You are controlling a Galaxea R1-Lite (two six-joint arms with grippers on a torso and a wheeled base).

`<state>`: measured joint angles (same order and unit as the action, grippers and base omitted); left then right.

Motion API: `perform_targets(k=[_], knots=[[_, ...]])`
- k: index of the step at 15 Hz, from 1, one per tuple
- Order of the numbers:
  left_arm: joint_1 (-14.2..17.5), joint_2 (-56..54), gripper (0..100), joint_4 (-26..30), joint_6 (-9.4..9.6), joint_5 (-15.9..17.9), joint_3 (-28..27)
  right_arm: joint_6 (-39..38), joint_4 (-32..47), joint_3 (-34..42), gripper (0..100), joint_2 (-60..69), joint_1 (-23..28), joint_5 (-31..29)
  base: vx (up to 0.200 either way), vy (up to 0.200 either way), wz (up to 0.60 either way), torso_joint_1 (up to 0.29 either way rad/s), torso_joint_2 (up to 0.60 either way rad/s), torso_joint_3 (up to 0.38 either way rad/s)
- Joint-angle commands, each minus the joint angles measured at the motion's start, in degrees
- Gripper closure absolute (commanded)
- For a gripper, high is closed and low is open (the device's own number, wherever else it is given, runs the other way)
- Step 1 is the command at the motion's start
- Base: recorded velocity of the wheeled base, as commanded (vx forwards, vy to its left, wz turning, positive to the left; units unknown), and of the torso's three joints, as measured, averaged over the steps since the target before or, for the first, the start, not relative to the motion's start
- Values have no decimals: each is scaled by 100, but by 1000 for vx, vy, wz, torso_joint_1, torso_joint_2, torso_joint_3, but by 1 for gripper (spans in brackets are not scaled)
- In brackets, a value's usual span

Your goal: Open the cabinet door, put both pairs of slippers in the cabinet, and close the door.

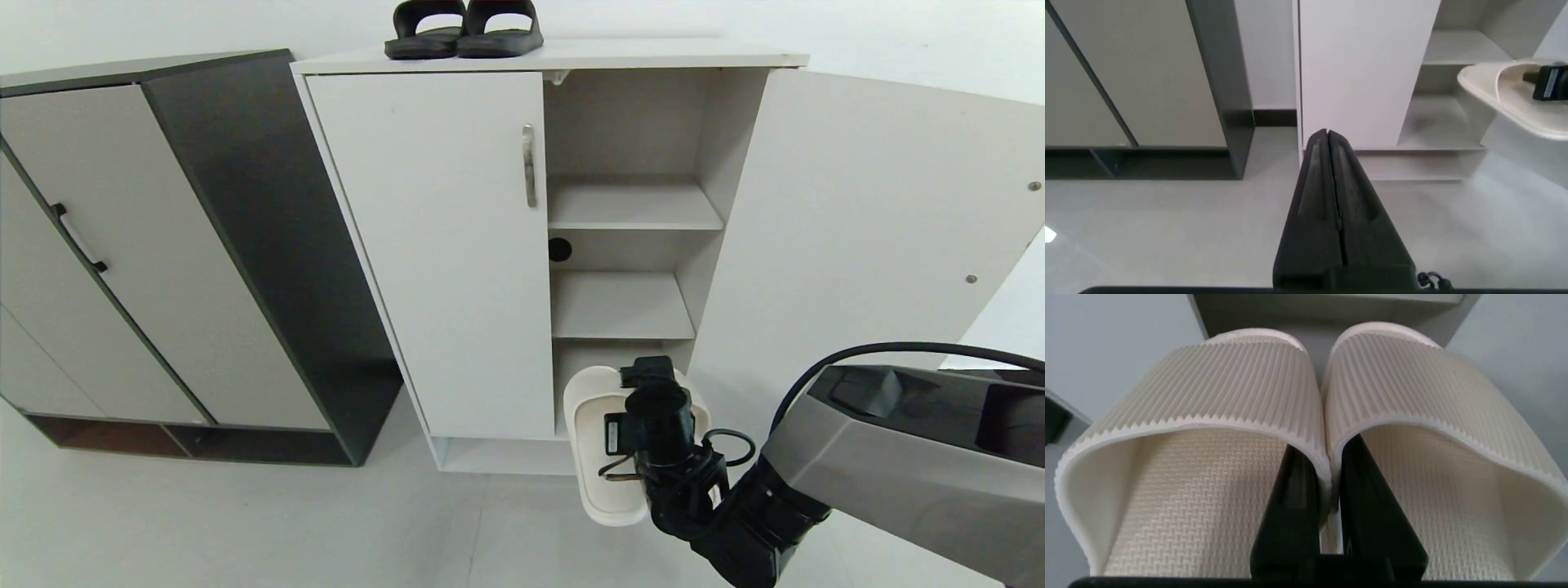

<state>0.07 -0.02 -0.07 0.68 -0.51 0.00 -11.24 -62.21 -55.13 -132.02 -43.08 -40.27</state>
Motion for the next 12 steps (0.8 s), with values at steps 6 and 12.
perform_targets(k=[6, 12], knots=[[1, 11, 100, -1, -16, -19, 0, 1177, -2006, 406, 100, 36, 2, -87, 0, 0, 0, 1, 2, -197], [1, 11, 100, -1, -24, -10, 0, 1238, -2164, 476, 100, 177, 2, -87, 0, 0, 0, 4, 2, -111]])
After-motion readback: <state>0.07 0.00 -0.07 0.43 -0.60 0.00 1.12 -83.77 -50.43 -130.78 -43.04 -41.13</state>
